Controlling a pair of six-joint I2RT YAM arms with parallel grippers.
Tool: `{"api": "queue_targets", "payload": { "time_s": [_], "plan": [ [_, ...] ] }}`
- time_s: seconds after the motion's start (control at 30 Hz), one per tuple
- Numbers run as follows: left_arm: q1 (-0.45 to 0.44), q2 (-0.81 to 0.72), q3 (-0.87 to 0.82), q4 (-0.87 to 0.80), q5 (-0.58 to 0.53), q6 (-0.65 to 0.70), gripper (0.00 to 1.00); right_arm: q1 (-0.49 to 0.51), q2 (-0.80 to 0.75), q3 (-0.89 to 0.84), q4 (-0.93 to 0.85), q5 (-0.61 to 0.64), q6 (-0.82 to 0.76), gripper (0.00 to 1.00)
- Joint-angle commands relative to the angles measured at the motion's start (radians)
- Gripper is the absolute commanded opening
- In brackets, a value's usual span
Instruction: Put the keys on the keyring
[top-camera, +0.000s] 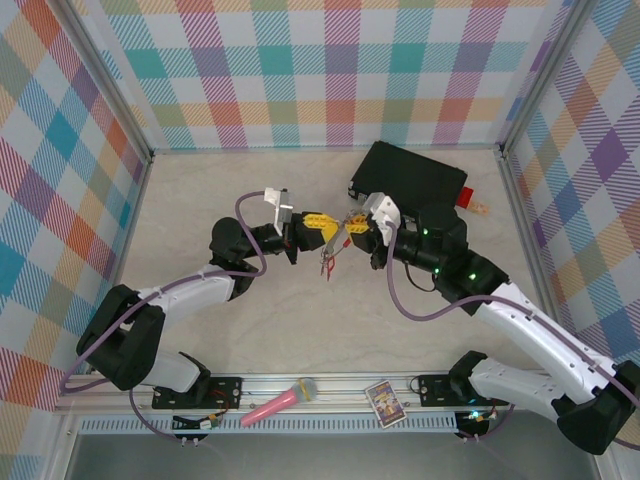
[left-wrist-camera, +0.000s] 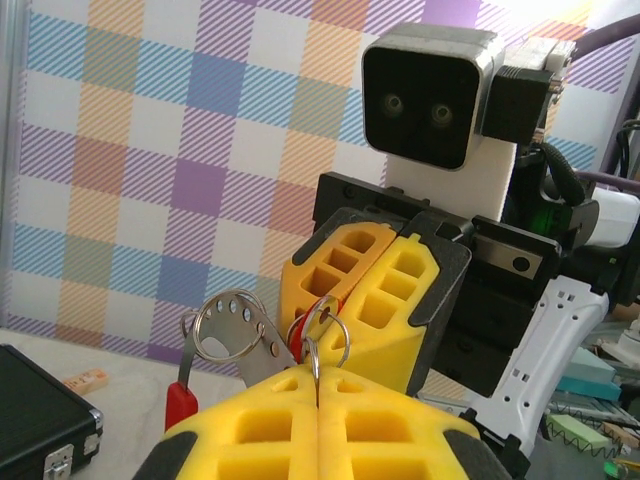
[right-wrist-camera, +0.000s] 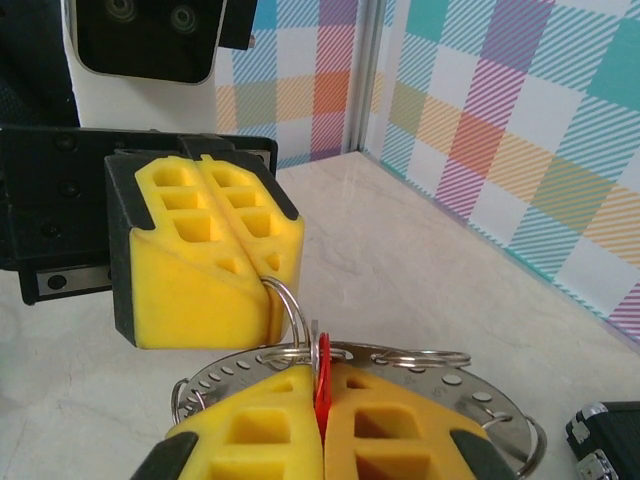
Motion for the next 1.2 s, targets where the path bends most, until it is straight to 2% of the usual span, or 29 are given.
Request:
{"api": "queue_targets", "payload": {
  "time_s": [0.0,0.13,0.47,0.67,0.93,1.17],
  "plan": [
    [-0.009,0.014,0.032,0.053,0.041,-0.017,0.0,-0.004,0.013,0.054,-0.026,-0.016,-0.036,0.01],
    [-0.009,0.026,0.035,0.067,0.048,-0.03,0.0,-0.003,0.03,0.08,-0.044,-0.03,-0.052,0.02],
    [-0.012,0.027,0.04,-0.021,0.046,0.029,0.0,-0.004,0.061,0.154,-0.121,-0.043,-0.115,0.03],
    [-0.012,-0.003,0.033,-0.089,0.028,0.09,0.0,-0.004,0.059,0.173,-0.187,-0.006,-0.162,0.04],
    [-0.012,-0.012,0.035,-0.108,0.033,0.101,0.0,-0.004,0.095,0.233,-0.301,0.018,-0.235,0.04],
    [-0.014,-0.001,0.041,-0.117,0.05,0.099,0.0,-0.002,0.111,0.246,-0.285,0.011,-0.229,0.05]
  ]
}}
